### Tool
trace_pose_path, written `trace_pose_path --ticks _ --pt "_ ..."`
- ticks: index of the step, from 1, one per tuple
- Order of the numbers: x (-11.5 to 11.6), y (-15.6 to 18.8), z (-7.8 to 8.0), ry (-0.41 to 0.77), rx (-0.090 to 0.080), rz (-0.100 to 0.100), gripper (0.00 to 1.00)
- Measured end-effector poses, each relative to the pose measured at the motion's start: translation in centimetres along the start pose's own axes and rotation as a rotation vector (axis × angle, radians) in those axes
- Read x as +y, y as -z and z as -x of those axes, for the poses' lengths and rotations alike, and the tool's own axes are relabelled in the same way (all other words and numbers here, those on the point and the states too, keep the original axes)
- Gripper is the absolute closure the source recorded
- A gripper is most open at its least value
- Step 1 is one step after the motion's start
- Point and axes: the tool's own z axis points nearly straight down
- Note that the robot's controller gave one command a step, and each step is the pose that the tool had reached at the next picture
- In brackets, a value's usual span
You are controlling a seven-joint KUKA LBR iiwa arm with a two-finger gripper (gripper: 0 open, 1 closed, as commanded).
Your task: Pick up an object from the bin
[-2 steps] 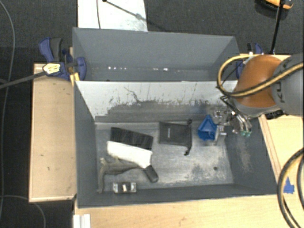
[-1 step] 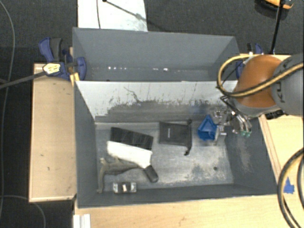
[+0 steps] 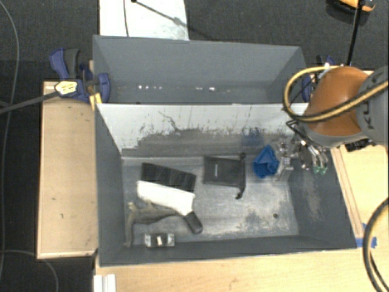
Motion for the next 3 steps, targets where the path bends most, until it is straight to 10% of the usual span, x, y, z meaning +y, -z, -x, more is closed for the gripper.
trace_pose_path --ticks 3 --pt "1.5 8.5 0.4 -0.046 0.001 0.001 1.0"
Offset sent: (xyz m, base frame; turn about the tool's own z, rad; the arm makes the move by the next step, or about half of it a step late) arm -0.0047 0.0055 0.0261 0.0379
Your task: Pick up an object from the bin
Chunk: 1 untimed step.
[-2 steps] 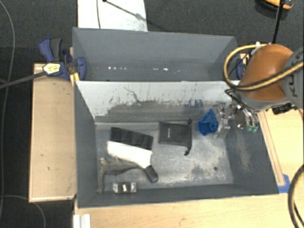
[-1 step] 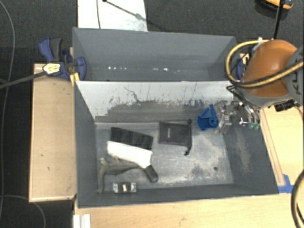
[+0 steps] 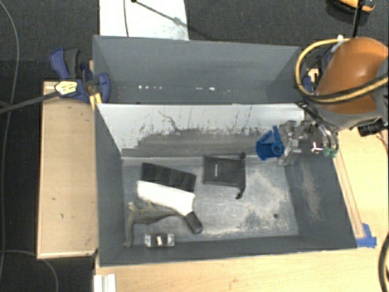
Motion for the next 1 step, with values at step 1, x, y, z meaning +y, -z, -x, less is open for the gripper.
trace_pose_path --ticks 1 --pt "-0.48 5.54 0.07 0.066 0.0 0.0 1.0"
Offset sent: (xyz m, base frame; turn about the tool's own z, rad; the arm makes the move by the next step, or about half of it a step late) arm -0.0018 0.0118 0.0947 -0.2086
